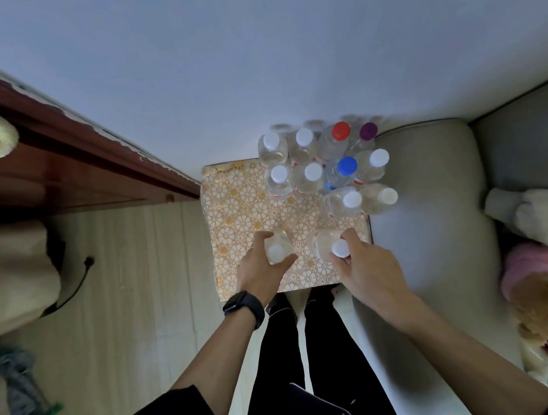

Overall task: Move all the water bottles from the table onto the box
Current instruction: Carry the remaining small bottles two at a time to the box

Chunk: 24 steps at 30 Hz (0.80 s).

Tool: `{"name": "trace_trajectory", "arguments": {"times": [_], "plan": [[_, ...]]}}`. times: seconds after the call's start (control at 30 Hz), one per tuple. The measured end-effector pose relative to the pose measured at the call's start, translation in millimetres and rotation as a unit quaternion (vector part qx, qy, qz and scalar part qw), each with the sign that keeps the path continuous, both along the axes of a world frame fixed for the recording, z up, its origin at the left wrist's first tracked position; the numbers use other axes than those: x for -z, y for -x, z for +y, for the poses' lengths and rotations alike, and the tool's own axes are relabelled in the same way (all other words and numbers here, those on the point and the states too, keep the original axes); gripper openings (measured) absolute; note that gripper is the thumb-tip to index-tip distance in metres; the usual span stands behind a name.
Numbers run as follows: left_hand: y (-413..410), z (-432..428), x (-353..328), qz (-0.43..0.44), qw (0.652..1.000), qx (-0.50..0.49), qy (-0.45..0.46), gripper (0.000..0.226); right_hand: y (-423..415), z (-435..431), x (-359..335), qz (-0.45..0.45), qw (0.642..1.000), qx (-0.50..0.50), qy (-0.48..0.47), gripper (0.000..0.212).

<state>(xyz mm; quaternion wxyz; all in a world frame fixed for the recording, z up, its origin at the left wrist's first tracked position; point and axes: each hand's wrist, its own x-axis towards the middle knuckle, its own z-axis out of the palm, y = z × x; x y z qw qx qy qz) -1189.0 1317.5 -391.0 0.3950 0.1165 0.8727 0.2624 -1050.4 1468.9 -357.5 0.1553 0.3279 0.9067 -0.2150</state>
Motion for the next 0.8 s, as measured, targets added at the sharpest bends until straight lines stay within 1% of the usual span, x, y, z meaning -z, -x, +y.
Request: {"name": "trace_trajectory", "arguments": {"times": [0.1,0.17,0.27,0.4,0.47,0.6,0.73,0.8], "plan": [[17,22,0,0.002,1.000,0.027,-0.013,0.059,16,7,-3,0.017,1.000,0.006,-0.007,0.033],[26,36,0,0.018,0.999,0.047,-0.015,0.061,28,12,-3,0.030,1.000,0.006,-0.007,0.036],[36,52,1,0.031,0.998,0.051,-0.027,0.061,47,16,-1,0.015,1.000,-0.001,0.005,0.038],[45,61,5,0.000,0.999,0.011,-0.034,0.065,63,24,6,0.006,1.000,-0.005,0.007,0.038],[45,62,6,-0.008,0.999,-0.003,-0.038,0.067,69,25,11,-0.002,1.000,-0.006,0.010,0.042],[39,60,7,-0.041,0.998,-0.014,-0.054,0.080,83,27,12,-0.030,0.999,-0.014,0.000,0.048],[35,63,11,-0.028,0.998,-0.034,-0.052,0.079,91,32,12,-0.071,0.997,-0.033,0.005,0.047],[33,65,14,-0.032,0.997,-0.055,-0.053,0.083,91,33,15,-0.088,0.995,-0.043,0.007,0.049]]}}
